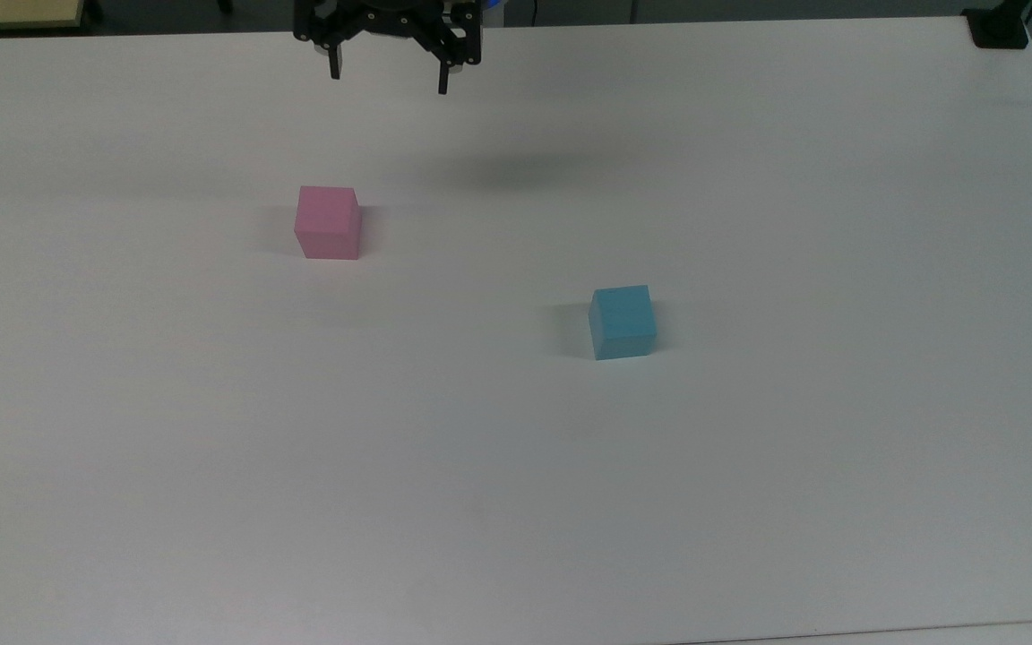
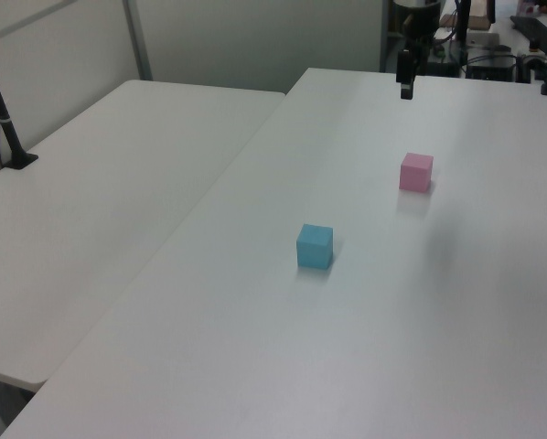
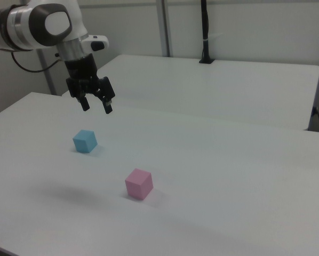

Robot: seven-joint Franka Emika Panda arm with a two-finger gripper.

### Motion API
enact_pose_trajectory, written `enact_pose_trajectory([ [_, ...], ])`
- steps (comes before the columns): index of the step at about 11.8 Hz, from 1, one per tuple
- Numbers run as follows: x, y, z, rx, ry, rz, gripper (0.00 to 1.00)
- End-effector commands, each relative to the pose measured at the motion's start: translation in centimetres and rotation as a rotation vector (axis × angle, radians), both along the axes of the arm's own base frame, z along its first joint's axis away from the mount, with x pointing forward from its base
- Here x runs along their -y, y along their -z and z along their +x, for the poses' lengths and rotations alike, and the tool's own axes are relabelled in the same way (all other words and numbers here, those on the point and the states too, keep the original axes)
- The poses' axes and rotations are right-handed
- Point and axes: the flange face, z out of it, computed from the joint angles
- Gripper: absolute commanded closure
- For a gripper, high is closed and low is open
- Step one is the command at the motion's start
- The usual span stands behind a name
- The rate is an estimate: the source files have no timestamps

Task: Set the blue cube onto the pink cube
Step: 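Move the open gripper over the light-blue cube and lower it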

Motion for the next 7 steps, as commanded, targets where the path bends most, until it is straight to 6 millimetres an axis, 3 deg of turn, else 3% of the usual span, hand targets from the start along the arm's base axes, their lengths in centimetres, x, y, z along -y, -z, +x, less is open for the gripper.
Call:
enact_pose_trajectory([
  [1, 2.38, -0.01, 0.09, -0.039, 0.027, 0.019, 0.00],
  [3, 3.25, 0.01, 0.20, -0.038, 0.042, 0.020, 0.00],
  [7, 3.01, 0.71, 0.56, -0.050, 0.025, 0.042, 0.00],
])
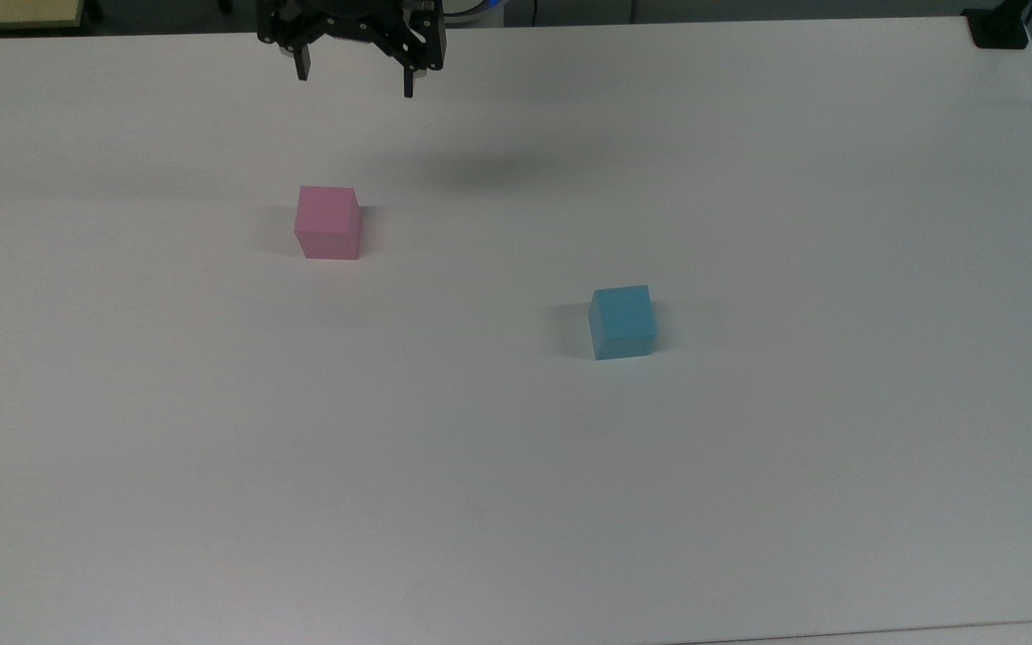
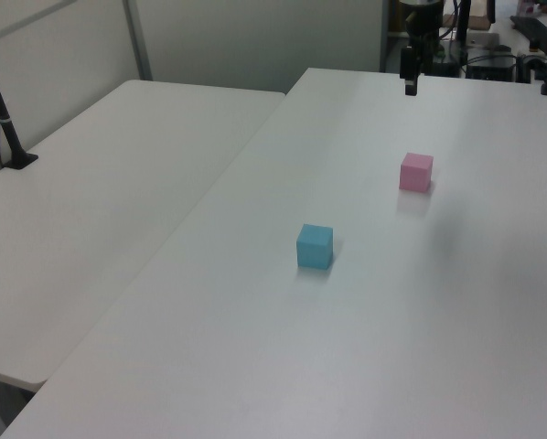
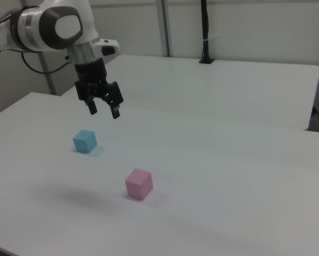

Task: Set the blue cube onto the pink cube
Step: 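Move the open gripper over the light-blue cube and lower it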

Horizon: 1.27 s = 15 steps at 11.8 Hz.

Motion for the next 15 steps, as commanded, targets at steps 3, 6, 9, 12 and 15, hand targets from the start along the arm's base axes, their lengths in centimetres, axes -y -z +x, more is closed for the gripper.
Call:
enact_pose_trajectory([
  [3, -4.4, 1.6, 2.0, -0.036, -0.050, 0.096, 0.00],
  [6, -10.4, 4.5, 4.7, -0.028, -0.108, 0.171, 0.00],
  [9, -18.4, 11.3, 7.5, 0.017, -0.109, 0.151, 0.00],
  [12, -23.1, 16.8, 9.0, 0.047, -0.151, 0.134, 0.00],
  [15, -26.2, 19.2, 10.8, 0.131, -0.137, 0.123, 0.00],
])
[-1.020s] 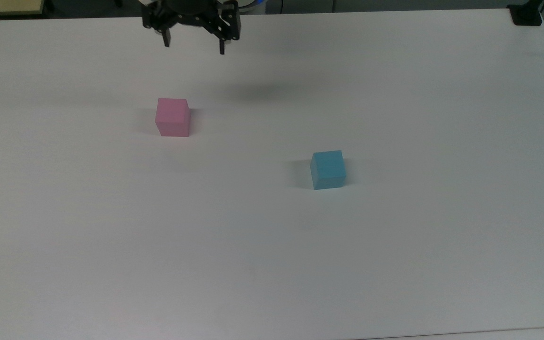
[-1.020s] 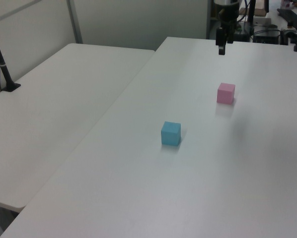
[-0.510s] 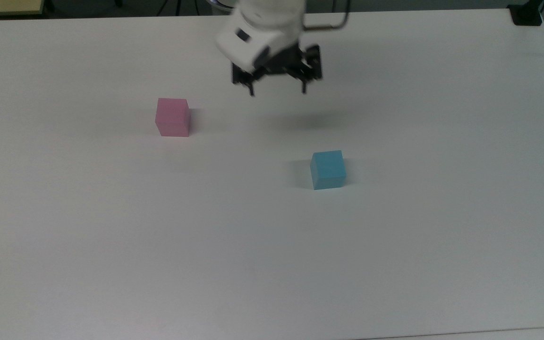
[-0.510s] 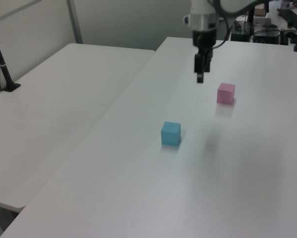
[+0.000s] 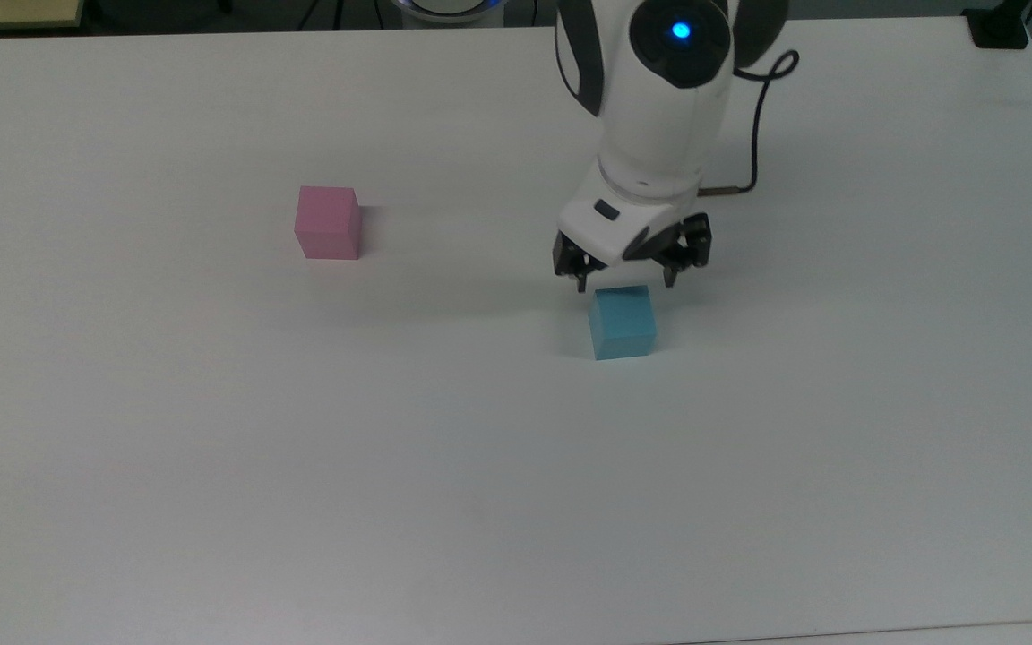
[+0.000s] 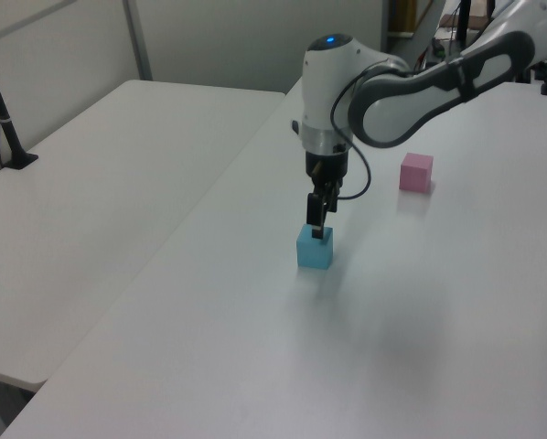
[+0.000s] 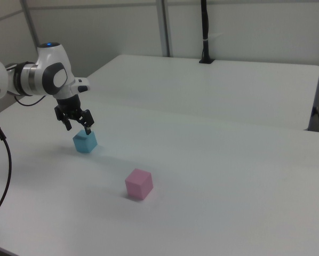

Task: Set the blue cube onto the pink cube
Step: 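Close the gripper on the light-blue cube, then lift the blue cube and carry it over the pink cube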

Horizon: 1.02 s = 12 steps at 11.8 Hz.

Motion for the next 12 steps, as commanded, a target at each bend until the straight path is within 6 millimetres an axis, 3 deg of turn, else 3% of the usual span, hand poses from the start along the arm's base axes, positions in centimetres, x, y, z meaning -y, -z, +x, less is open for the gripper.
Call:
enact_pose_trajectory([
  [1, -2.0, 1.7, 1.9, 0.080, 0.019, -0.001, 0.00],
  [3, -2.4, 4.0, 1.8, 0.058, -0.008, -0.035, 0.00],
  [4, -2.4, 4.4, 1.7, 0.053, -0.012, -0.039, 0.15],
  [5, -2.5, 3.9, 1.7, 0.055, -0.018, -0.039, 0.42],
  [6, -1.5, 1.0, 1.7, 0.080, -0.043, -0.023, 0.72],
  [7, -0.3, -1.2, 1.1, 0.082, -0.052, -0.013, 0.77],
  [9, 4.1, -7.2, 0.1, 0.043, -0.051, -0.008, 0.76],
  [11, 10.3, -12.1, -1.5, -0.018, -0.057, -0.008, 0.72],
  [12, 13.4, -13.0, -2.0, -0.052, -0.047, -0.010, 0.72],
])
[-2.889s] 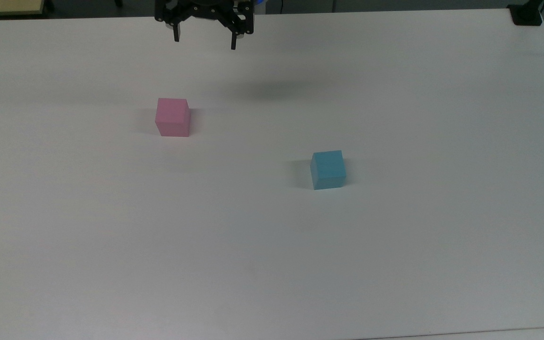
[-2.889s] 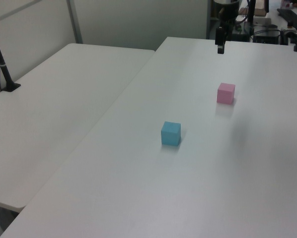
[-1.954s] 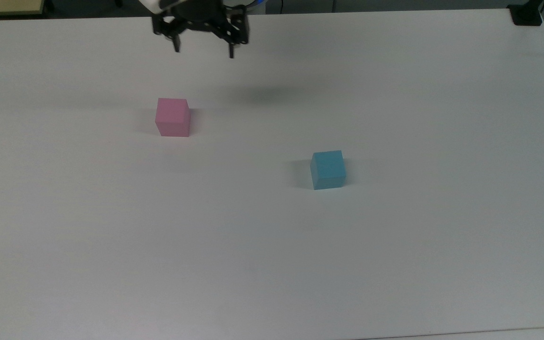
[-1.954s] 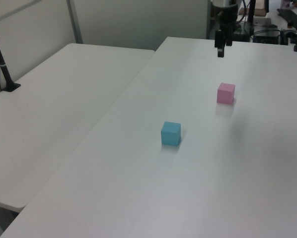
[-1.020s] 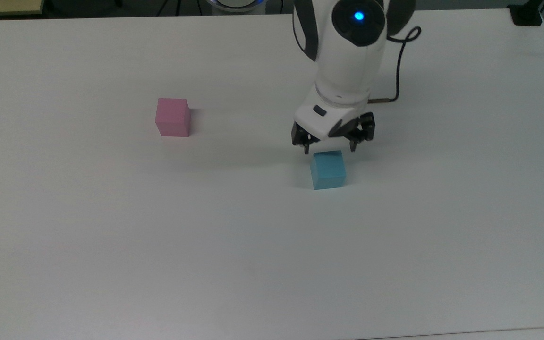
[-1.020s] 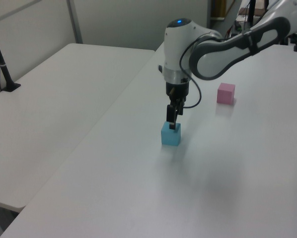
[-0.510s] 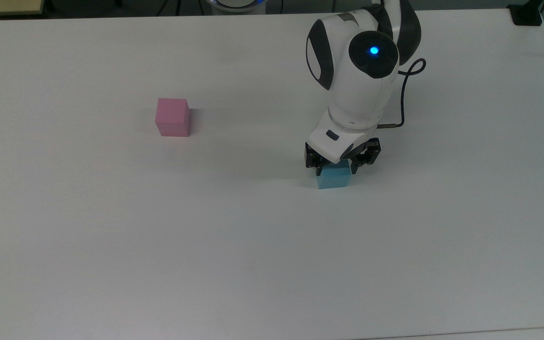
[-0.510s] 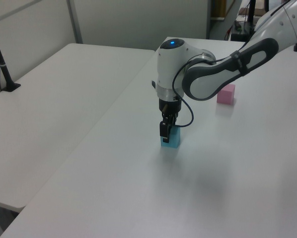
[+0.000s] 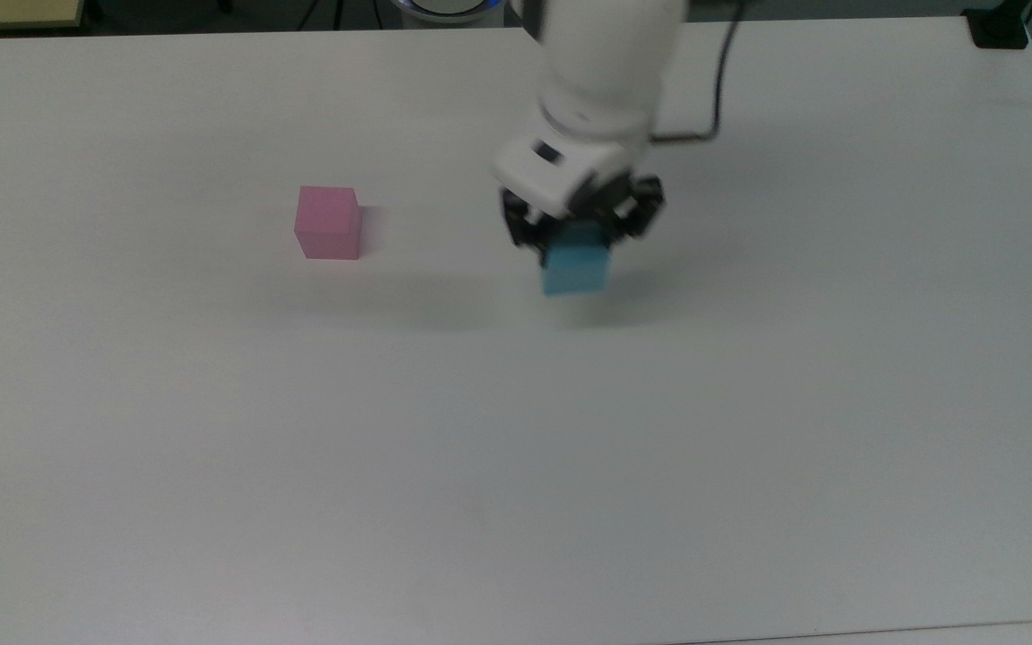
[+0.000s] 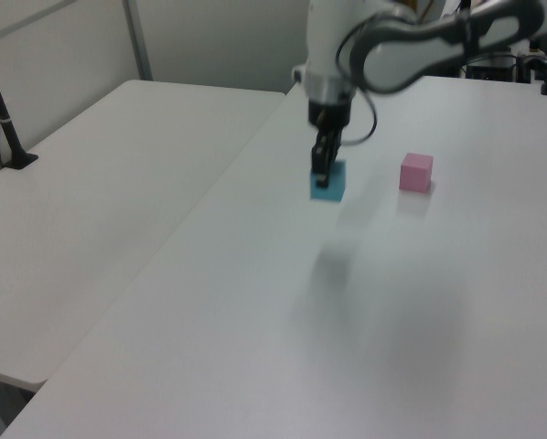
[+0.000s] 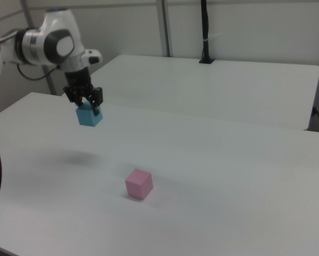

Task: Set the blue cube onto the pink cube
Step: 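Lift the blue cube and carry it over the pink cube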

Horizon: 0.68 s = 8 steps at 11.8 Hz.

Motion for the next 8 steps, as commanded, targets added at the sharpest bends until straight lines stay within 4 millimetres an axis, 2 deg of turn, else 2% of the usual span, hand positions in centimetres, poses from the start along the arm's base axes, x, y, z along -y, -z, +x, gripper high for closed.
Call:
enact_pose_trajectory([
  [1, 11.2, -3.3, -3.3, -0.105, 0.009, 0.009, 0.72],
  [3, 17.2, -1.3, -5.2, -0.140, 0.009, -0.016, 0.72],
  [4, 19.3, 0.0, -5.9, -0.126, 0.028, -0.041, 0.72],
  [6, 21.8, 4.1, -7.7, -0.093, 0.033, -0.084, 0.72],
  [7, 22.5, 5.0, -8.2, -0.087, 0.035, -0.095, 0.72],
  [8, 24.1, 5.4, -8.6, -0.094, 0.051, -0.094, 0.72],
])
